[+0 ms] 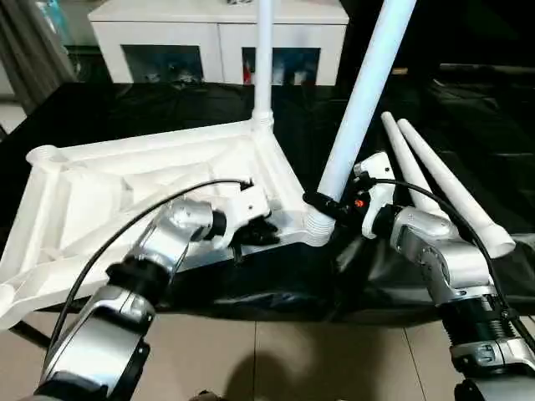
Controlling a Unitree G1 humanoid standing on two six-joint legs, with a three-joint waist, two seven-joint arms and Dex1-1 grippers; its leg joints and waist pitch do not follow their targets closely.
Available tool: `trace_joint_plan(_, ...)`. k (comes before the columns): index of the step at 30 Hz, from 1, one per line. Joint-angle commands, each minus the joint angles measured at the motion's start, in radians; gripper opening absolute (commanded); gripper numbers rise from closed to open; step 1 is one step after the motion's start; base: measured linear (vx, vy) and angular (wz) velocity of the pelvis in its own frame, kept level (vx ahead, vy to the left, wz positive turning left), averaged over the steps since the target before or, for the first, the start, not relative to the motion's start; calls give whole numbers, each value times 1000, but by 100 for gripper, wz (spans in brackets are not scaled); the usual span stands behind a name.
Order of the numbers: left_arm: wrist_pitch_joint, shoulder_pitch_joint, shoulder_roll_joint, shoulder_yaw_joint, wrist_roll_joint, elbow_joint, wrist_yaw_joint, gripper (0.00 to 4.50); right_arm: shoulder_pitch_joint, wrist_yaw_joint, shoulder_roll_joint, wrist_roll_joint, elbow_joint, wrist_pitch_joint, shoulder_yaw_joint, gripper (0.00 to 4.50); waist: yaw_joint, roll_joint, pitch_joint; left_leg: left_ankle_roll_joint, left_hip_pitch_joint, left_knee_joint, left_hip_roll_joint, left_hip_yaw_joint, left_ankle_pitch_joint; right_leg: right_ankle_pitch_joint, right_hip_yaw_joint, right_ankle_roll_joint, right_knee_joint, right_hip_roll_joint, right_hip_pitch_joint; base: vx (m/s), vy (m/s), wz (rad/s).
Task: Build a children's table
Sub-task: Insert table leg to table base
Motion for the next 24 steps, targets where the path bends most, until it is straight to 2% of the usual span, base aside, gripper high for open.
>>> trace_joint_plan(1,12,-12,-11,-14,16,22,25,96,-18,-8,-3,7,-17,-20,-22,186,-1,-4,-78,28,19,-74,22,-2,-225,-126,29,-248,-58,-27,54,0,0,0)
trace_joint_plan(4,1,-11,-15,-24,26,33,25,96,-14,-7,-4,6,-23,-19,-24,186,-1,2,-79,34,20,-73,23,-3,-219,-127,28,-254,-58,-28,54,0,0,0)
trace_joint_plan(10,-6,-16,-15,-47,56,74,42,96,-11,-11,-6,-2,-23,-27,-21,186,-1,1,-78,38,21,-74,24,-3,-227,-133,28,-256,-60,-26,52,0,0,0)
trace_joint_plan(16,-16,-16,-18,-39,46,95,54,96,-18,-6,2,-5,-13,-31,-16,186,-1,-3,-74,21,22,-78,24,-4,-277,-232,29,-231,-69,-30,50,0,0,0)
trace_joint_plan(19,-25,-10,-27,-24,22,81,42,67,-21,-2,5,-8,-2,-35,-11,186,-2,-5,-74,20,22,-79,24,-4,-277,-242,29,-224,-71,-29,49,0,0,0)
trace_joint_plan(22,-30,-4,-32,-14,5,75,34,30,-28,-1,8,-13,16,-42,-8,186,-1,-2,-76,24,21,-78,24,-4,-258,-204,29,-237,-66,-29,48,0,0,0)
trace_joint_plan(24,-38,7,-37,-3,-17,68,21,21,-37,1,11,-16,39,-50,-6,186,-1,-2,-78,28,22,-76,25,-3,-246,-173,29,-246,-63,-28,49,0,0,0)
